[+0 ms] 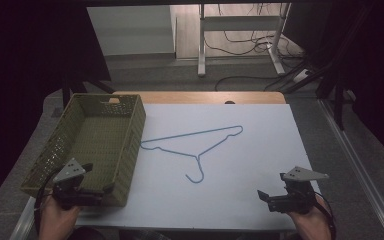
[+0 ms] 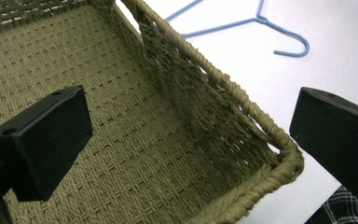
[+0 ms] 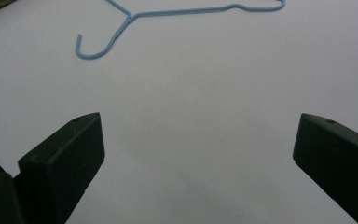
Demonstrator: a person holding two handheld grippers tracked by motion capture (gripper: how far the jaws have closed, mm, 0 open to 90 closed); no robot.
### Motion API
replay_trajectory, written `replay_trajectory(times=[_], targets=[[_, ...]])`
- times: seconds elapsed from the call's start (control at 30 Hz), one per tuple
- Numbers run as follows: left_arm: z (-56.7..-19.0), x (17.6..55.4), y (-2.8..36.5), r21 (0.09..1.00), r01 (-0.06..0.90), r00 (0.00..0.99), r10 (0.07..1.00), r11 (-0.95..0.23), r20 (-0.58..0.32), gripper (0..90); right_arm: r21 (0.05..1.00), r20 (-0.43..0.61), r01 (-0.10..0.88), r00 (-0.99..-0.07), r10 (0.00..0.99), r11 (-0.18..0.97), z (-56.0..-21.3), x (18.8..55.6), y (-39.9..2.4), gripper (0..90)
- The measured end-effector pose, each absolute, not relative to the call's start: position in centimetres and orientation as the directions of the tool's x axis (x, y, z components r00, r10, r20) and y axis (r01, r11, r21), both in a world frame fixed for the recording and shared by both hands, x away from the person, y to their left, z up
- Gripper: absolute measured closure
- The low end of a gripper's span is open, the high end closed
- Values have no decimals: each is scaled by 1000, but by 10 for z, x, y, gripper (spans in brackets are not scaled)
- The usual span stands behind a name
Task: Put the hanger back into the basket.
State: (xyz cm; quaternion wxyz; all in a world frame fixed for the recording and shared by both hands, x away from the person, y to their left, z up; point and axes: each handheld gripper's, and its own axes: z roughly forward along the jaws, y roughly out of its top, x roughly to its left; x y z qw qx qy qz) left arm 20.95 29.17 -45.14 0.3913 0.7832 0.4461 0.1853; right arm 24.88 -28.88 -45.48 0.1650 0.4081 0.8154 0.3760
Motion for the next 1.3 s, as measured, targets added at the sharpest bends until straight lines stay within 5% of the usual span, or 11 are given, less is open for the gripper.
replay_trajectory(times=[0.77,1.3], targets=[[-445,213,280,755,574,524,851,-317,-42,0,738,33,551,-605,796,388,-452,250,-284,8],[-419,217,233,774,506,627,778,-381,-27,4,714,46,566,-625,779,412,-432,257,-276,0]])
